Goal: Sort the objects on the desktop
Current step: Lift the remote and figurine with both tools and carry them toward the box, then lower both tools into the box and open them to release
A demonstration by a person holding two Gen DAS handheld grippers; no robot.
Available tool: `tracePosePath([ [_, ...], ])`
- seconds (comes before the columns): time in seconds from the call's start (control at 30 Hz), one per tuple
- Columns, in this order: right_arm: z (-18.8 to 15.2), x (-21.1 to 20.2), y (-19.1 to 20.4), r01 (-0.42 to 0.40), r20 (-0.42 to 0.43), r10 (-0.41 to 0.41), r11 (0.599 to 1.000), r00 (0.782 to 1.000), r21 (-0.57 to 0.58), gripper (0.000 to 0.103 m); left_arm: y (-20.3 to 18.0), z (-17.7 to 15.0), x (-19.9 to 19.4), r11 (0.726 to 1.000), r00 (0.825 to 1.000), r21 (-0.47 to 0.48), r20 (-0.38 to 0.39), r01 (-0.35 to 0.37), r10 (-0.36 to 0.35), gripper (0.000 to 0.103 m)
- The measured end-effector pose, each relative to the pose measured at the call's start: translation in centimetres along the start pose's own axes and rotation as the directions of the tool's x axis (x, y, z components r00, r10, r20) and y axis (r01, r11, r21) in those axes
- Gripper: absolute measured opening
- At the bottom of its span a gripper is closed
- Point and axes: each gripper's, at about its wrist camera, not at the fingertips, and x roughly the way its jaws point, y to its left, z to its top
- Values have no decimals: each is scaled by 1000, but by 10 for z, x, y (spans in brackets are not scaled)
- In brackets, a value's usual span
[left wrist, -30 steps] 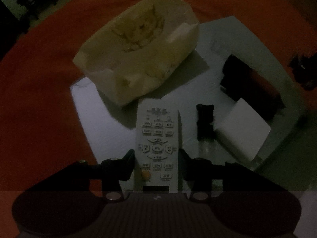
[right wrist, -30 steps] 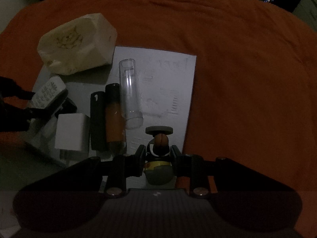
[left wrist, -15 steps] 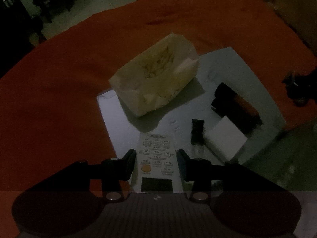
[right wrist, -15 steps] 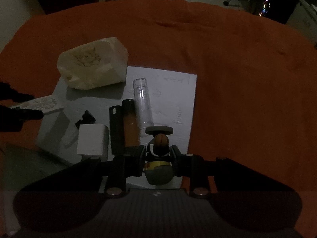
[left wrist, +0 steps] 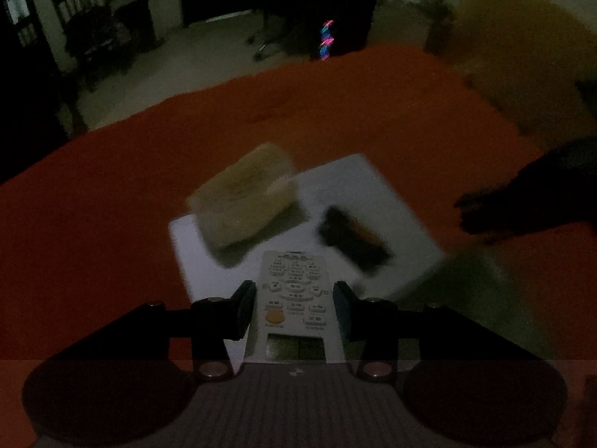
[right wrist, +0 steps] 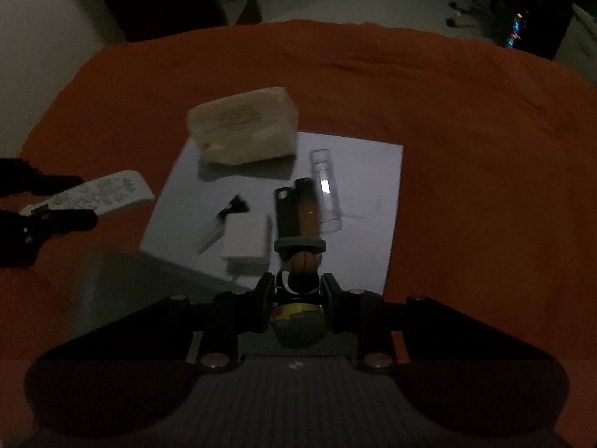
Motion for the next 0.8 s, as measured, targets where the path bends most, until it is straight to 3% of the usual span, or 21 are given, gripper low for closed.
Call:
tracePosePath([
  [0.23,-32,-22,27,-86,15,86,996,996,-7,29,-42,-49,-33,997,992,-69,128,29,-20,40],
  [0.5,-83,-5,32,-150,23,148,971,989,184,29,-55,-105,-14,964,997,-260,64,59,-43,40],
  [0.63,-98,8,37,-84,40,79,982,996,169,29,-58,-119,2,956,998,-292,59,17,1,40],
  [0.8,-119,36,30,-39,-38,48,978,998,203,29,-64,-132,18,947,999,-320,51,17,-1,40],
])
